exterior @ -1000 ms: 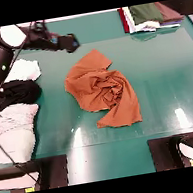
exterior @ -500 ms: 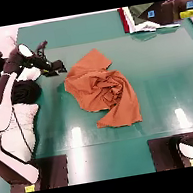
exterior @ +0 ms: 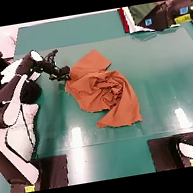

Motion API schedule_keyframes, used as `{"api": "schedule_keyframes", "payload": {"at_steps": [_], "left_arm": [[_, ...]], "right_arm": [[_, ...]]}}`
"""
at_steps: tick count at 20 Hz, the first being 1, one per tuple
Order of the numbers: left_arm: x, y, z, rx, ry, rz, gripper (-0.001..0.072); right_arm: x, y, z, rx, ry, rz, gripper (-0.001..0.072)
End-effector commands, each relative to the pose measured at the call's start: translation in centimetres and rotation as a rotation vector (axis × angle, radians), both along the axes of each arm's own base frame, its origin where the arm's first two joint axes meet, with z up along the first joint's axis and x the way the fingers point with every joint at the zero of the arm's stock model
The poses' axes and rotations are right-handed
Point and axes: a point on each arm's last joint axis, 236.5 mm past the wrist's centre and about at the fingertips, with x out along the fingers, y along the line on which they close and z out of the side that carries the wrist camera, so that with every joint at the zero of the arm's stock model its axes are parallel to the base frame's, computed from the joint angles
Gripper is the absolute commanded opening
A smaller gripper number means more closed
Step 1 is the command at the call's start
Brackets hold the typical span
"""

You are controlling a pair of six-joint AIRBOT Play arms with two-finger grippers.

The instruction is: Fold the shirts.

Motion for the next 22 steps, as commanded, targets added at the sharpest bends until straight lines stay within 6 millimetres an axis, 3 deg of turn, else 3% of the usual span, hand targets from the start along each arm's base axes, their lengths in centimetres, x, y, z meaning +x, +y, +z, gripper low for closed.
{"api": "schedule_keyframes", "payload": {"at_steps": [1,4,5,6,7,9,12,17,19,20,22], "left_arm": [[1.8,0.5,3.6,-0.015,-0.082,0.004,0.0026],[3.8,0.7,9.2,-0.026,-0.213,0.007,0.0026],[4.2,0.6,10.6,-0.031,-0.244,0.006,0.0027],[4.4,0.5,11.6,-0.038,-0.261,0.002,0.0026],[4.5,0.2,12.2,-0.053,-0.271,0.0,0.0027],[4.3,-0.1,12.4,-0.068,-0.265,-0.002,0.0027],[4.2,-0.1,12.3,-0.067,-0.26,-0.005,0.0026],[4.1,-0.1,12.3,-0.067,-0.256,-0.007,0.0026],[3.8,-0.1,12.2,-0.065,-0.246,-0.014,0.0026],[3.7,-0.1,12.5,-0.061,-0.246,-0.019,0.0026],[3.8,1.1,14.8,-0.016,-0.312,-0.006,0.0026]], "right_arm": [[-1.7,-3.4,-5.7,-0.037,0.195,-0.081,0.002],[-5.3,-8.8,-16.2,-0.117,0.466,-0.271,0.0044],[-7.3,-10.1,-20.3,-0.132,0.567,-0.318,0.0292],[-9.2,-10.6,-23.8,-0.125,0.654,-0.347,0.0444],[-11.6,-10.6,-27.2,-0.112,0.75,-0.364,0.0449],[-15.1,-8.7,-31.9,-0.034,0.892,-0.37,0.0449],[-16.7,-5.1,-34.9,0.074,0.956,-0.35,0.0449],[-16.4,-1.5,-37.1,0.021,0.966,-0.258,0.0421],[-14.9,-0.7,-37.3,-0.032,0.911,-0.212,0.0063],[-13.9,-0.5,-36.8,-0.057,0.869,-0.192,0.0019],[-11.1,-1.1,-34.0,-0.102,0.736,-0.169,0.0019]]}}
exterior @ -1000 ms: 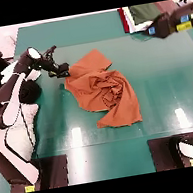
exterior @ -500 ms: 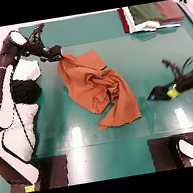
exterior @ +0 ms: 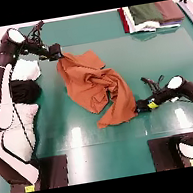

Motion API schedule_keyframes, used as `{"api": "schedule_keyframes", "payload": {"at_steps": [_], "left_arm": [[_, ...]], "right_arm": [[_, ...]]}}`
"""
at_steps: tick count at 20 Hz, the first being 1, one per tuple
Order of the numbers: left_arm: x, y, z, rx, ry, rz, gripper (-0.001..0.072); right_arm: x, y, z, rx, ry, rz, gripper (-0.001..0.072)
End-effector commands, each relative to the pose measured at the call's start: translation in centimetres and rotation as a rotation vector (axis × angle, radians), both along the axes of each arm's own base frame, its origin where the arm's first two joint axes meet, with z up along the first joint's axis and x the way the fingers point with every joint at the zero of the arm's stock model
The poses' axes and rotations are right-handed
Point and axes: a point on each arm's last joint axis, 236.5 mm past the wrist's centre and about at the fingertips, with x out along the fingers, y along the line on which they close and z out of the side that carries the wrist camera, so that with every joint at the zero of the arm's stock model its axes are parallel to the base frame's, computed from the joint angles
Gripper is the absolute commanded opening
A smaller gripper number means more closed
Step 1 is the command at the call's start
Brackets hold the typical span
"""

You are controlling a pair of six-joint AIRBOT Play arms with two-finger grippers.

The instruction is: Fold the shirts.

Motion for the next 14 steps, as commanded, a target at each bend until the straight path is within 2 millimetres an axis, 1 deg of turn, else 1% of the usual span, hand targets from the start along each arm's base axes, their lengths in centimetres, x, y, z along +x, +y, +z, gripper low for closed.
{"api": "schedule_keyframes", "payload": {"at_steps": [1,2,3,4,5,6,7,8,9,10,11,12,14], "left_arm": [[0.1,1.7,4.0,0.046,-0.102,0.032,0.0026],[0.0,3.0,7.2,0.058,-0.175,0.056,0.0026],[-0.6,4.0,10.7,0.057,-0.246,0.079,0.0026],[-1.6,5.2,14.8,0.049,-0.329,0.106,0.0026],[-2.9,6.4,18.9,0.042,-0.416,0.133,0.0026],[-4.8,7.4,23.6,0.041,-0.529,0.152,0.0027],[-7.0,8.0,28.0,0.047,-0.641,0.16,0.0027],[-10.0,8.3,32.3,0.058,-0.761,0.155,0.0027],[-13.1,8.4,35.8,0.061,-0.855,0.153,0.0027],[-16.6,8.4,39.0,0.054,-0.936,0.152,0.0027],[-19.8,8.5,41.3,0.049,-1.0,0.155,0.0027],[-23.2,8.6,43.6,0.046,-1.069,0.158,0.0027],[-28.9,8.7,47.0,0.048,-1.199,0.16,0.0026]], "right_arm": [[4.5,-0.8,4.4,-0.083,-0.211,0.067,0.0018],[6.3,-2.1,7.5,-0.123,-0.306,0.052,0.0018],[7.9,-3.8,11.7,-0.166,-0.421,0.029,0.0018],[9.0,-5.4,16.0,-0.206,-0.527,0.0,0.0018],[9.6,-7.2,20.9,-0.247,-0.636,-0.039,0.0018],[9.7,-8.7,25.4,-0.277,-0.731,-0.077,0.0018],[9.2,-10.0,30.0,-0.305,-0.831,-0.119,0.0018],[8.6,-11.1,34.0,-0.328,-0.919,-0.159,0.0018],[7.5,-12.0,37.6,-0.354,-0.998,-0.197,0.0018],[6.3,-12.7,40.4,-0.378,-1.056,-0.223,0.0018],[4.9,-13.2,42.8,-0.403,-1.107,-0.249,0.0018],[3.7,-13.6,44.7,-0.427,-1.147,-0.27,0.0018],[1.8,-14.2,47.2,-0.47,-1.196,-0.307,0.0018]]}}
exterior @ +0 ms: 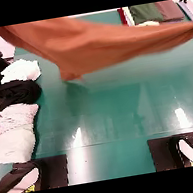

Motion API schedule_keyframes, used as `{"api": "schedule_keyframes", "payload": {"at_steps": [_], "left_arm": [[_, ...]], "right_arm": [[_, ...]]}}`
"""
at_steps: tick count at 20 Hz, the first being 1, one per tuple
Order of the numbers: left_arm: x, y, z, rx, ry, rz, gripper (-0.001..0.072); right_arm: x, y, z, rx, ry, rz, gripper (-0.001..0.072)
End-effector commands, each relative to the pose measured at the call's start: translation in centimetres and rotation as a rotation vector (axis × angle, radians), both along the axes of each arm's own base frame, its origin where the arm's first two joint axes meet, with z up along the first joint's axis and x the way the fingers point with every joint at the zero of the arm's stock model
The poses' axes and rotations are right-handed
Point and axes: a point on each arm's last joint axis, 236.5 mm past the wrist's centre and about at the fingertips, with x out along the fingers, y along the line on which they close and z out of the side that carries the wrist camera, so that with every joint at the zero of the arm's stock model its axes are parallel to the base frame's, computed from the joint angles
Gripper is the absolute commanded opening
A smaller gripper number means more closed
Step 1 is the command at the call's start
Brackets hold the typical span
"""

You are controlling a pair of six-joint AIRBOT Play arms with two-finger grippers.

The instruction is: Fold the shirts.

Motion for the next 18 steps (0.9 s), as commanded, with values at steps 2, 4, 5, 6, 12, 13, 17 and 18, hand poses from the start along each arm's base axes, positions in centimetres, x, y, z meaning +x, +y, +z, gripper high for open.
{"api": "schedule_keyframes", "payload": {"at_steps": [2,4,5,6,12,13,17,18], "left_arm": [[-12.2,0.7,7.7,0.008,-0.29,0.02,0.0026],[-12.8,0.7,7.9,0.007,-0.3,0.021,0.0025],[-11.6,0.7,7.0,0.007,-0.266,0.019,0.0025],[-9.8,0.6,5.6,0.007,-0.219,0.019,0.0026],[7.7,0.0,-16.3,0.005,0.391,0.008,0.0026],[10.1,0.0,-21.4,0.006,0.506,0.009,0.0027],[15.0,-0.3,-36.8,-0.012,0.838,0.01,0.0212],[15.6,-0.2,-38.6,-0.033,0.878,0.028,0.0531]], "right_arm": [[-4.9,-1.6,6.7,-0.075,-0.131,-0.106,0.0018],[-5.0,-1.9,7.2,-0.076,-0.104,-0.114,0.0017],[-4.5,-2.0,6.9,-0.074,-0.071,-0.107,0.0017],[-3.7,-2.3,6.1,-0.056,-0.023,-0.107,0.0017],[4.0,-4.8,-10.0,0.12,0.495,-0.09,0.0017],[4.9,-4.6,-13.7,0.142,0.588,-0.076,0.0017],[8.1,-3.6,-27.0,0.174,0.822,-0.064,0.0023],[8.9,-3.6,-28.8,0.181,0.842,-0.068,0.0227]]}}
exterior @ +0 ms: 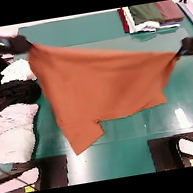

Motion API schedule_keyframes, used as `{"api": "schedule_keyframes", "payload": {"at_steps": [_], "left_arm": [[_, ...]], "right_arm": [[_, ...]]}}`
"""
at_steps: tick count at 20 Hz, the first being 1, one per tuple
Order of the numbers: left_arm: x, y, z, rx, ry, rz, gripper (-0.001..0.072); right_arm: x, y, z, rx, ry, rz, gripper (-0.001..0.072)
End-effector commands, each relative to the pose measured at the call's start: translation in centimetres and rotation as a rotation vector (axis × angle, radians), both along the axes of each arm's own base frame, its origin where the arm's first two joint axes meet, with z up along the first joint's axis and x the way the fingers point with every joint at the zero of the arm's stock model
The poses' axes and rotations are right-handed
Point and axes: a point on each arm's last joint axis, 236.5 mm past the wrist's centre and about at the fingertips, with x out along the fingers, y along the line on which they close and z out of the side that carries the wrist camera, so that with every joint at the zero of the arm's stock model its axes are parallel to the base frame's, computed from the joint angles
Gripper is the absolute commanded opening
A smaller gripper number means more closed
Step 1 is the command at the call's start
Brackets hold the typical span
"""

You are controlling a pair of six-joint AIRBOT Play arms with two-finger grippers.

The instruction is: Fold the shirts.

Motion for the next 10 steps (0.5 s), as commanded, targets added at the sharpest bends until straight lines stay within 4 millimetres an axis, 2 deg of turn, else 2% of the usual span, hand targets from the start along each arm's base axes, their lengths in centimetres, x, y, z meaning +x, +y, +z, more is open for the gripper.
{"api": "schedule_keyframes", "payload": {"at_steps": [1,3,5,8,10], "left_arm": [[2.2,0.2,-9.5,-0.037,0.211,0.045,0.0562],[2.3,1.9,-8.8,-0.042,0.201,0.079,0.054],[0.2,4.4,-8.3,-0.024,0.254,0.085,0.054],[-4.9,7.2,-11.1,-0.003,0.383,0.112,0.054],[-9.1,7.1,-14.5,-0.01,0.461,0.137,0.054]], "right_arm": [[2.1,0.9,-8.5,0.031,0.138,0.006,0.0401],[2.8,0.9,-8.5,0.045,0.16,0.017,0.0396],[2.6,1.8,-7.1,0.064,0.145,0.077,0.0376],[0.2,2.7,-6.2,0.063,0.113,0.09,0.0376],[-2.2,3.8,-6.2,0.086,0.113,0.093,0.0376]]}}
